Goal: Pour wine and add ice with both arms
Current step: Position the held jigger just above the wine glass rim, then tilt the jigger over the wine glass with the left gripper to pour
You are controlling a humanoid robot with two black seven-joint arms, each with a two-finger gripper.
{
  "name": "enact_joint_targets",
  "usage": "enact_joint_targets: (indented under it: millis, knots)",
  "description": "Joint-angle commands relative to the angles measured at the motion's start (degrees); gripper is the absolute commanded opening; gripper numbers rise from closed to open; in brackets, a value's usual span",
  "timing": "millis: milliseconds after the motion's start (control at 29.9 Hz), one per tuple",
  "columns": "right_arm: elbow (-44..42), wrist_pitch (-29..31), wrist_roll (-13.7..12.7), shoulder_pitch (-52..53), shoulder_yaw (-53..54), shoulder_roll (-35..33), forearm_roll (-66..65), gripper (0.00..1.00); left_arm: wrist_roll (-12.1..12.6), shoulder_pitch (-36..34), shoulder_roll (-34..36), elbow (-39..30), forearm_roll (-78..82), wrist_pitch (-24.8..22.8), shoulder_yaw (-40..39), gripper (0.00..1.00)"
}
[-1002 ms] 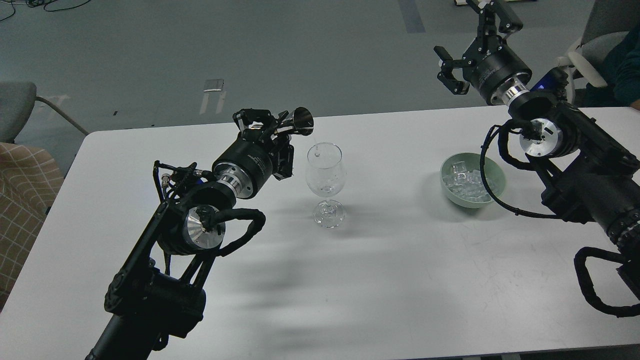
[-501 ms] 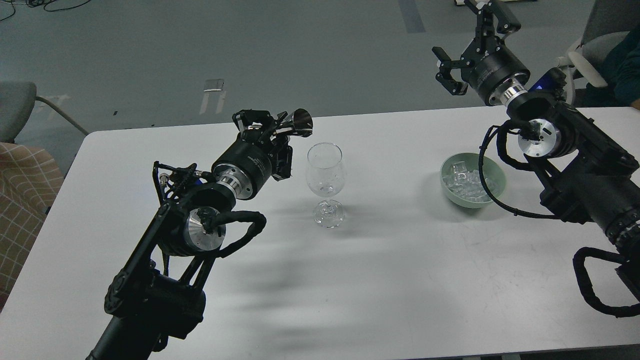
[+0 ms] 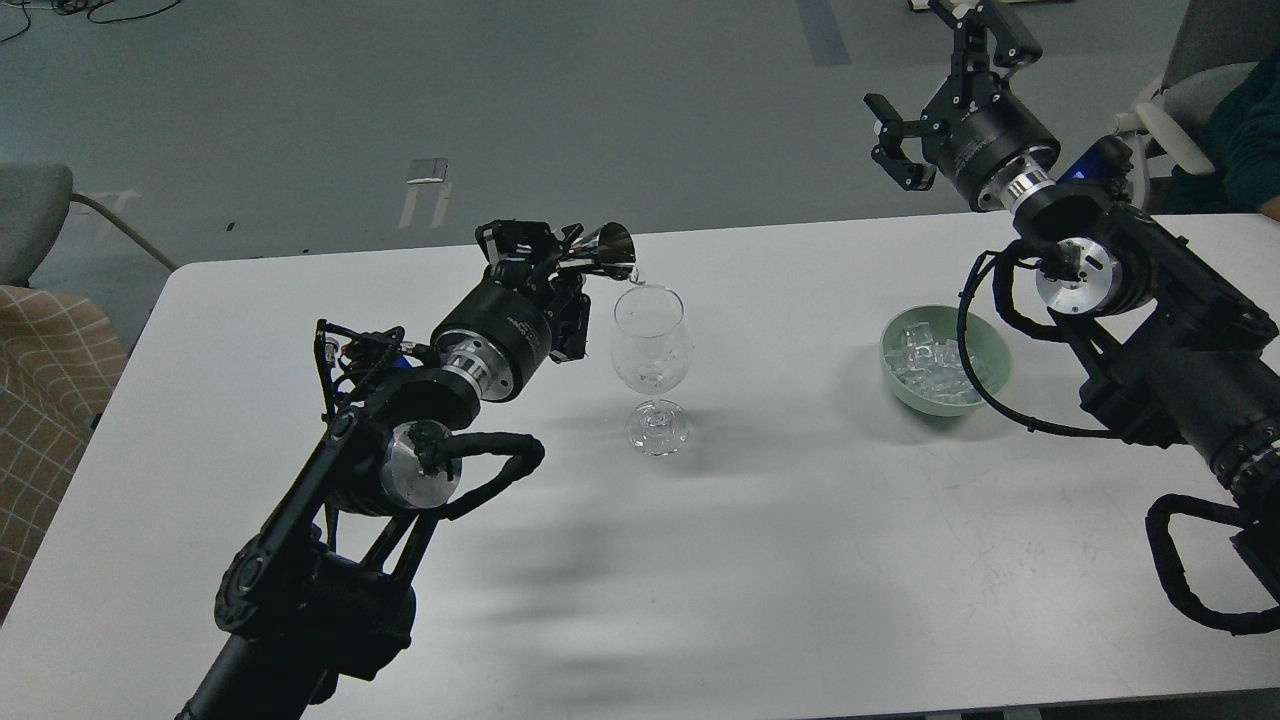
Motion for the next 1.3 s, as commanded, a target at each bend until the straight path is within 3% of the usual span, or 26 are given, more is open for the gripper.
enact_joint_targets:
  millis: [0,1270]
  knots:
    - [0.00,0.01,0.00,0.00,0.02,-0.09,0.00,1.00,-0.09,-0.02,0.00,0.00,0.26,-0.01,0.05,0.00]
    - [0.00,0.01,0.00,0.00,0.02,-0.09,0.00,1.00,-2.02,-0.02,0.00,0.00,12.21,-2.21,2.07,0.00]
